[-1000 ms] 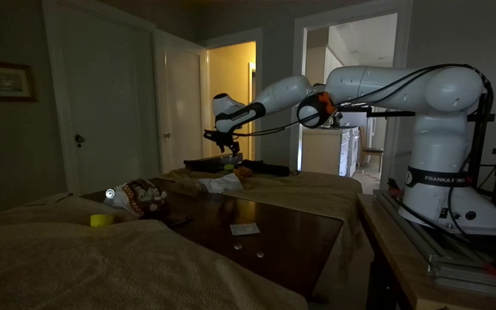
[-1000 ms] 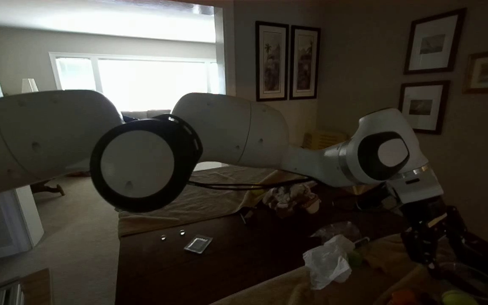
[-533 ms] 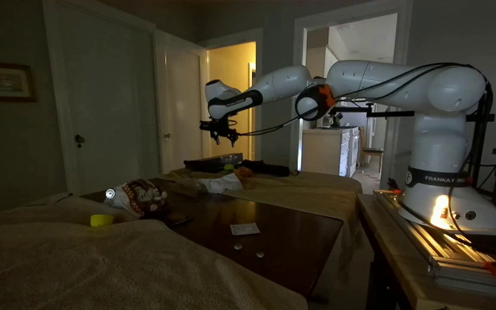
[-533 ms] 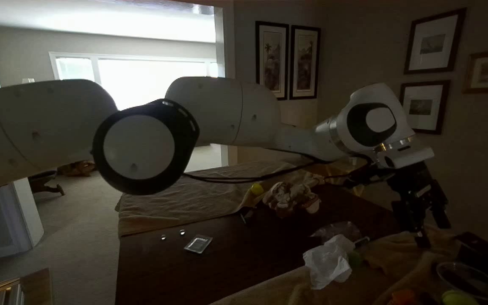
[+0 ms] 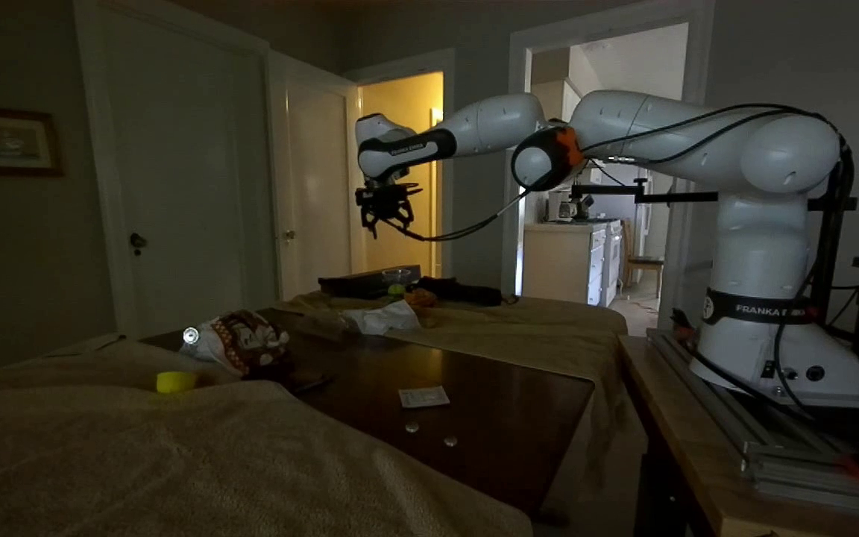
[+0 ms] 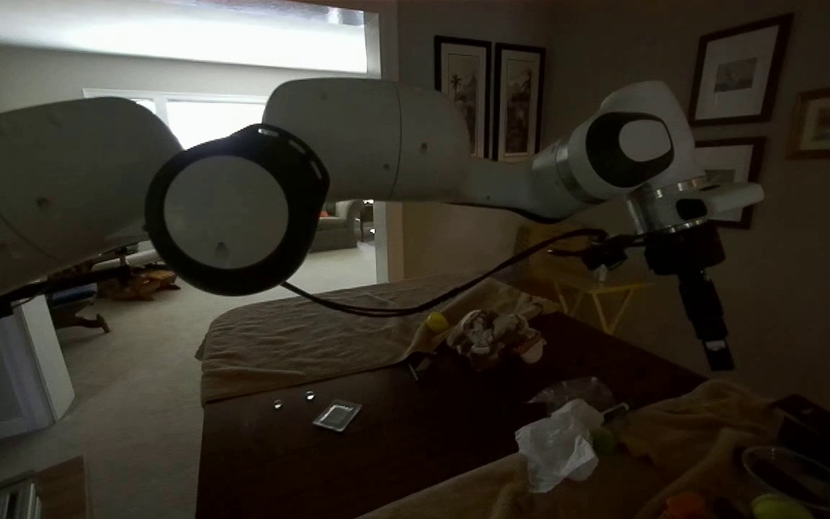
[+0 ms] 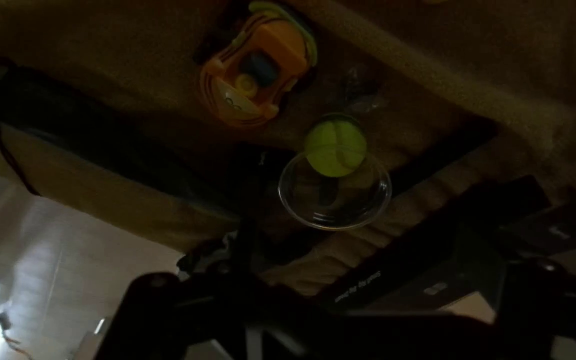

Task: Pick up the cup and move it to the right

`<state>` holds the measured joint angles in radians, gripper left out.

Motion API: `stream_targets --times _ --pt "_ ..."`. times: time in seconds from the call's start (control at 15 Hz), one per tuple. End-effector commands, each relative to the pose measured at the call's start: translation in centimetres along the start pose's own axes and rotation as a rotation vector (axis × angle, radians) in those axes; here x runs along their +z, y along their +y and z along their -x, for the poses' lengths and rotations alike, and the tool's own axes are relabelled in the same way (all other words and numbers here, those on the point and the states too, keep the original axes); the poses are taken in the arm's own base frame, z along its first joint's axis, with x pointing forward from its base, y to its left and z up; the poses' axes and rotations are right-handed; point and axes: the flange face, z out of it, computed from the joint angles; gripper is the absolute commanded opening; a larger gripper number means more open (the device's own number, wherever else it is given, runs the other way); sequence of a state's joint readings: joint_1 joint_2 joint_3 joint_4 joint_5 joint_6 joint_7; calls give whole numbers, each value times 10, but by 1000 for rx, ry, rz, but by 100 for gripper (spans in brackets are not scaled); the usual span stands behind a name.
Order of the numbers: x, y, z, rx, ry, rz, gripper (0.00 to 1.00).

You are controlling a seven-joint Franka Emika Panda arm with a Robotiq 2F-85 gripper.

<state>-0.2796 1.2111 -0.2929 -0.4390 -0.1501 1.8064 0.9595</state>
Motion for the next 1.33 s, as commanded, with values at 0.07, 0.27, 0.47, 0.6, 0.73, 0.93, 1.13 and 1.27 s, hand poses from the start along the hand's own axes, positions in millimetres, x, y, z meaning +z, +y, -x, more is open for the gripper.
stream_targets --times 0.07,0.27,0.47,0.6,0.73,0.93,1.13,1.27 --pt "-4 1 3 -246 -61 -23 100" --pt "-7 -8 16 -407 -84 -41 100" --pt "-16 -19 35 -569 -102 -44 100" --pt "-28 -24 48 -678 -113 -24 100" --pt "-40 -26 59 -760 -118 23 100" --pt "-63 -27 67 -764 -99 83 100" --pt "-87 -24 65 -722 -60 124 100" --pt "-105 -20 57 -724 -50 101 100"
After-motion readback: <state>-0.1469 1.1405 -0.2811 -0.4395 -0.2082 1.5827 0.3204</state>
